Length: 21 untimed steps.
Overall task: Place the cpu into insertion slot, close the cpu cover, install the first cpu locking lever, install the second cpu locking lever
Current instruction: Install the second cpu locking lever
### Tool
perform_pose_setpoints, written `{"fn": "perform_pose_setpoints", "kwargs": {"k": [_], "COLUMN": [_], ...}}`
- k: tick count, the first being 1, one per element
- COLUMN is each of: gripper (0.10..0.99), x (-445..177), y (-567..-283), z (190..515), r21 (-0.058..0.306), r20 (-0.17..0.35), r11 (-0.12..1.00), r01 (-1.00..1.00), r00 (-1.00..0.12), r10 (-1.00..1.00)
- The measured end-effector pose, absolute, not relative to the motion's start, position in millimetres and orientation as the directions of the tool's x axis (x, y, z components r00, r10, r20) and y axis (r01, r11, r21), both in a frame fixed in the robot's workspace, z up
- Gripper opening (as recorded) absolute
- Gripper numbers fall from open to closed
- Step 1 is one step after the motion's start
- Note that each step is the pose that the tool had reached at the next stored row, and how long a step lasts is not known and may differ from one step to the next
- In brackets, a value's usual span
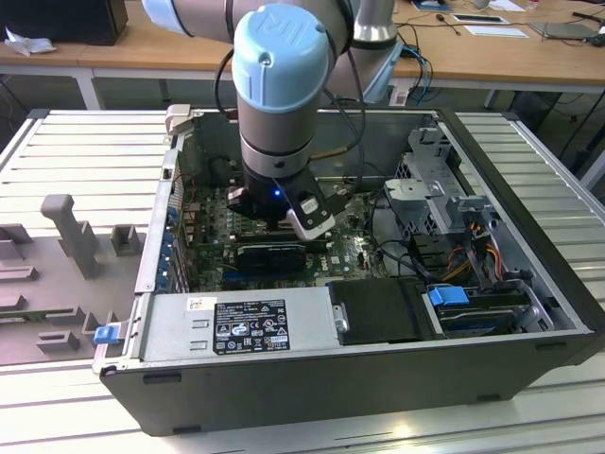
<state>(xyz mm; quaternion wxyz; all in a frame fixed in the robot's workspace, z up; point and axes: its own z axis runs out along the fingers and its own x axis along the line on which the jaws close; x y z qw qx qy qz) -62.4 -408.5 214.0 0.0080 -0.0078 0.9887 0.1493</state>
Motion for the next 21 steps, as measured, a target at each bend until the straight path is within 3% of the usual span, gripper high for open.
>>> {"fn": "perform_pose_setpoints", "kwargs": {"k": [21], "gripper": [0.106], "x": [-78], "y": [-409], "z": [193], "r21": [0.342], "r20": [-0.021], "r11": [0.937], "r01": [-0.068], "r00": [-0.998], "r10": [-0.064]}}
